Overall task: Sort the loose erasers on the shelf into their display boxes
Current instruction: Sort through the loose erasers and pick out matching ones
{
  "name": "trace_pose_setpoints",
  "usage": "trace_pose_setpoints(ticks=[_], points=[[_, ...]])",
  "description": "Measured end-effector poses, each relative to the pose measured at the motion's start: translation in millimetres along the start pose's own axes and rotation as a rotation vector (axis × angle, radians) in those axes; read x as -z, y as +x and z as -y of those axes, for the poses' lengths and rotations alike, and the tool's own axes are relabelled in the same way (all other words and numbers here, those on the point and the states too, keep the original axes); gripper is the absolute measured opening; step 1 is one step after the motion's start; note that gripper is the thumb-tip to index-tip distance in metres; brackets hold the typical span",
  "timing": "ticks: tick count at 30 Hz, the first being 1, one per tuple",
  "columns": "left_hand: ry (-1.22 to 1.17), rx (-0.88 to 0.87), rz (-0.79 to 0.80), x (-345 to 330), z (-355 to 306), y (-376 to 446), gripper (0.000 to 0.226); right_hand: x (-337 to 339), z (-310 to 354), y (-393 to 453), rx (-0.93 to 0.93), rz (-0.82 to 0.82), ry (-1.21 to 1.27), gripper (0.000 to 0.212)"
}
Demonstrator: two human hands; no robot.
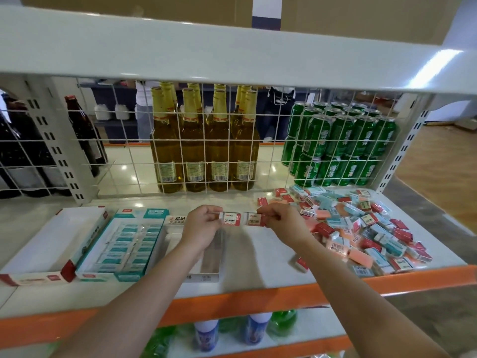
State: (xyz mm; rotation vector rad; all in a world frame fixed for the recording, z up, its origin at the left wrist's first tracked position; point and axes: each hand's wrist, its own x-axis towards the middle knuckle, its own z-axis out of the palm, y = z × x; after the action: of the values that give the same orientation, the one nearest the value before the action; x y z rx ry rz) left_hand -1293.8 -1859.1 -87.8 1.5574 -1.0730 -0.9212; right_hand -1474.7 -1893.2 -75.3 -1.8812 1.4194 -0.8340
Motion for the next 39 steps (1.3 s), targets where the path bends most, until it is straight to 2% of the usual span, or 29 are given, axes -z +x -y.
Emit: trace_pose_setpoints(ticks=[9,14,25,31,36,39], points=[[0.062,-0.023,-0.083,70,6,10,0.019,-60,54,9,-0.029,-0.056,0.084,0.026],[0.142,-0.051,-0.092,135,11,20,0.020,-110,91,17,-0.036,-0.032,0.158,0.022],[0.108,-0.054,-0.127,274,38,43,0.017,-214,167,32,-0.020,0.025,0.162,0.011],[0.278,-0.068,-0.110,311,56,46,0.014,-256,192,32,-0.095,0.083,0.106,0.012],[0.541,-0.111,0.003,322,62,45,0.020,-280,206,27,-0.143,0.196,-0.002,0.009],[0.601,-0.095,0.045,326,69,45,0.020,-291,211,24,-0.151,0.230,-0.071,0.005]])
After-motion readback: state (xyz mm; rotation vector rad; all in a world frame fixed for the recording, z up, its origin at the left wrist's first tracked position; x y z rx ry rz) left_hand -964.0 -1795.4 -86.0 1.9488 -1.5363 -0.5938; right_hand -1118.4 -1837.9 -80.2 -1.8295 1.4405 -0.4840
